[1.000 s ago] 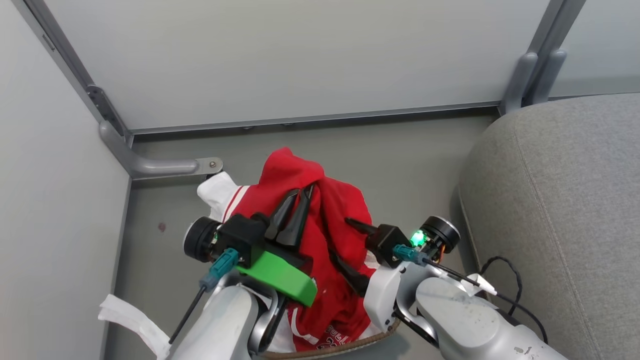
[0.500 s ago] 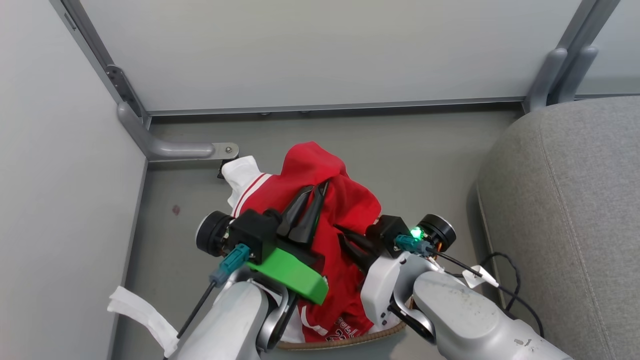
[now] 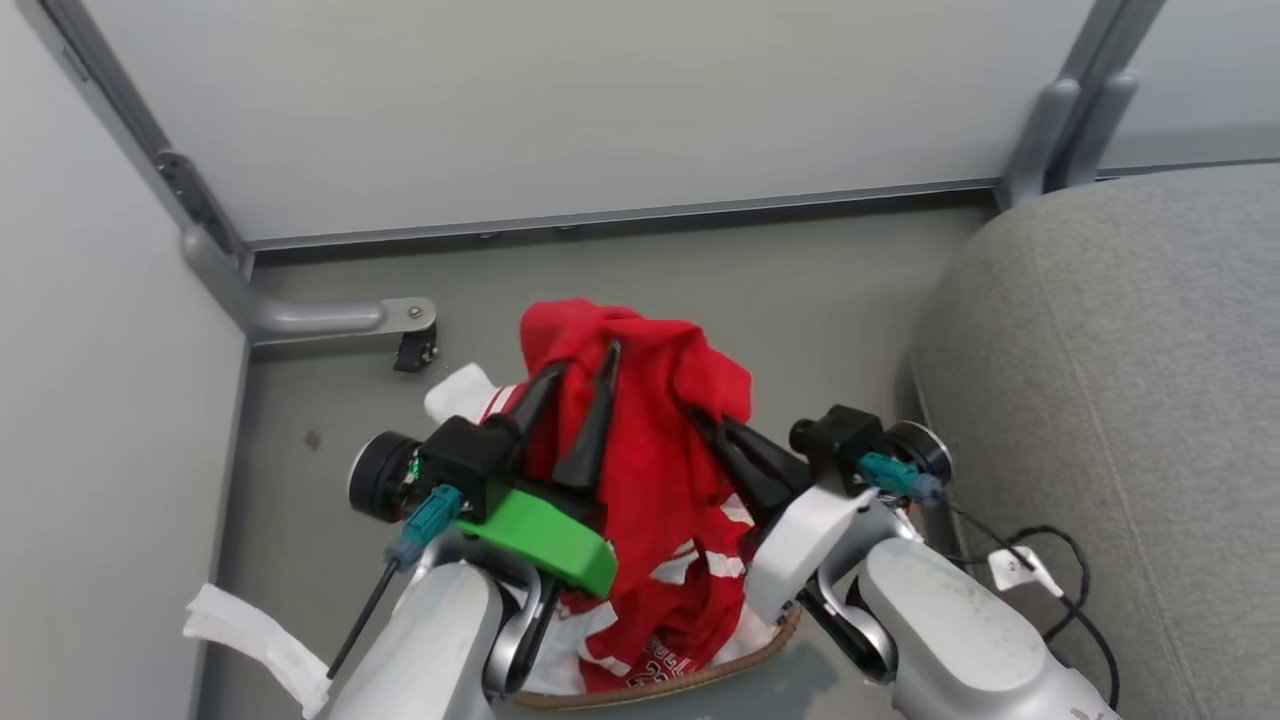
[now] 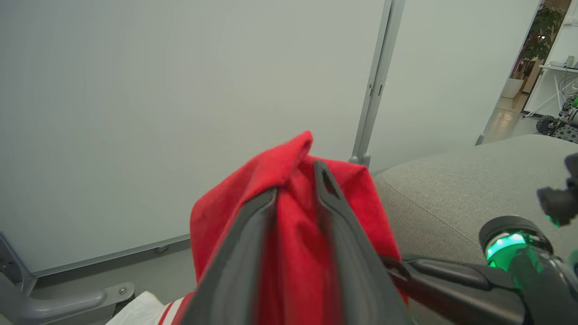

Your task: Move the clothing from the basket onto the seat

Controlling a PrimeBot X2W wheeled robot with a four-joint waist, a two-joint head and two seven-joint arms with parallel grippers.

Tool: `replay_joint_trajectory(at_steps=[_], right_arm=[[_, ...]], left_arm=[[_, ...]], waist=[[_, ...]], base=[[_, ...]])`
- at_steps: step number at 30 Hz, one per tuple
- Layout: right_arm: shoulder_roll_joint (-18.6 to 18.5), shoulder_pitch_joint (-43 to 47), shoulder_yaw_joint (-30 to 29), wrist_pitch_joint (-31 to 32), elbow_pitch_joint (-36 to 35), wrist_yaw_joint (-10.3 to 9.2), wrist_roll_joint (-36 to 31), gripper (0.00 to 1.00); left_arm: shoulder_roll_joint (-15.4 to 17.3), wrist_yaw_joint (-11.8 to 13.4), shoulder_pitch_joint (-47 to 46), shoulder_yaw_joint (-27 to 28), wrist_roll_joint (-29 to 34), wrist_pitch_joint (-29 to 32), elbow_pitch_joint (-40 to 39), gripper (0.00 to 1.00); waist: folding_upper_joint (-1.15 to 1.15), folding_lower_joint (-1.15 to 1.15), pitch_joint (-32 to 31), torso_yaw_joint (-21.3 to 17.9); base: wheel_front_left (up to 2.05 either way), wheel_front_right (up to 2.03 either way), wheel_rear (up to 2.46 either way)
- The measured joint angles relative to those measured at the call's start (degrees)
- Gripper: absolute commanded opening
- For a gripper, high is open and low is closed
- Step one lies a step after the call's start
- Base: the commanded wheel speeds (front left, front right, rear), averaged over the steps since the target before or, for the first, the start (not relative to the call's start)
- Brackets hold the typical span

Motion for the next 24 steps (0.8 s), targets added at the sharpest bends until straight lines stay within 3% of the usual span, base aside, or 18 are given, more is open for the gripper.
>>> replay_joint_trajectory(at_steps=[7,12,24], right_arm=[[-0.02,5.32,-7.62,0.01,-10.76,0.0,-1.53,0.0],[-0.08,7.51,-11.38,0.0,-18.07,0.0,-2.8,0.0],[-0.09,10.26,-18.14,0.01,-24.32,0.0,-5.31,0.0]], left_arm=[[0.16,-0.1,1.87,4.23,2.42,0.0,2.01,1.0],[0.56,-0.71,3.05,7.2,4.75,-0.01,2.5,1.0],[0.62,-1.67,5.49,9.31,6.88,-0.01,2.23,1.0]], waist=[[0.0,0.0,-0.12,-5.48],[0.0,0.0,0.23,-12.23],[0.0,0.0,1.51,-27.34]], base=[[0.0,0.0,0.0],[0.0,0.0,0.0],[0.0,0.0,0.0]])
